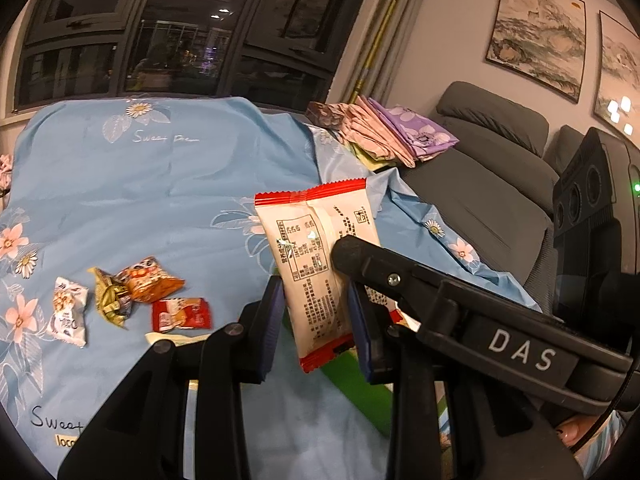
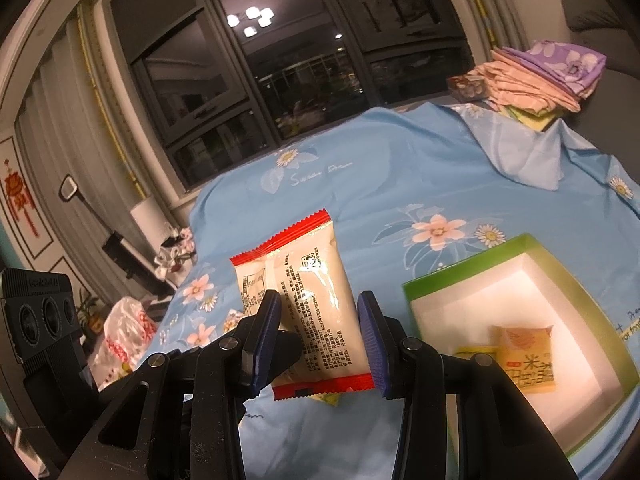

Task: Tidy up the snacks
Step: 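Carry the white bag over the green box with the right tool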

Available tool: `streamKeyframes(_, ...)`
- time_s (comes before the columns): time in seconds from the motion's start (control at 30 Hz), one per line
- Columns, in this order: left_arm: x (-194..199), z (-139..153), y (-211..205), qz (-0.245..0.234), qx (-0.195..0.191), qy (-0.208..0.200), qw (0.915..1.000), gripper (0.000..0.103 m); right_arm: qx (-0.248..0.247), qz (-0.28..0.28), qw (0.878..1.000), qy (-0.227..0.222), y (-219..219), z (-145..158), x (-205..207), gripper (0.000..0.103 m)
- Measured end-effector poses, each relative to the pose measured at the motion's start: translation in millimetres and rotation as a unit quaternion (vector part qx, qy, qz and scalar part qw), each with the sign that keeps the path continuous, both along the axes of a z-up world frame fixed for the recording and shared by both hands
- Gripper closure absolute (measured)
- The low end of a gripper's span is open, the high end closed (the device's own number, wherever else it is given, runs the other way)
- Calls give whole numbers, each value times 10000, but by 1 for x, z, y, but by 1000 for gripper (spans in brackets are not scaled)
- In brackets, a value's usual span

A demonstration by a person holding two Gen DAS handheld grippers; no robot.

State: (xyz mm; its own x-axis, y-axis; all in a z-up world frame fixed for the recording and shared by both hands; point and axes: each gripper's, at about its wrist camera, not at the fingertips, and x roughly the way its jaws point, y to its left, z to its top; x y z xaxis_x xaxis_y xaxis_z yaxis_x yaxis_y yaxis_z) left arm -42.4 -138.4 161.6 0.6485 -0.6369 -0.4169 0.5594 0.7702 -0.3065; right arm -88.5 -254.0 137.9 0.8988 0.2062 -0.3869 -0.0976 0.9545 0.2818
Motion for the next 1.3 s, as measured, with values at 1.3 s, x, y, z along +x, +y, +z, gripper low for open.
streamKeyframes(1.3,13,-28,-134,-1270,301,742,9887,72,576,-1381,9866,644,-130,-25,-14,60)
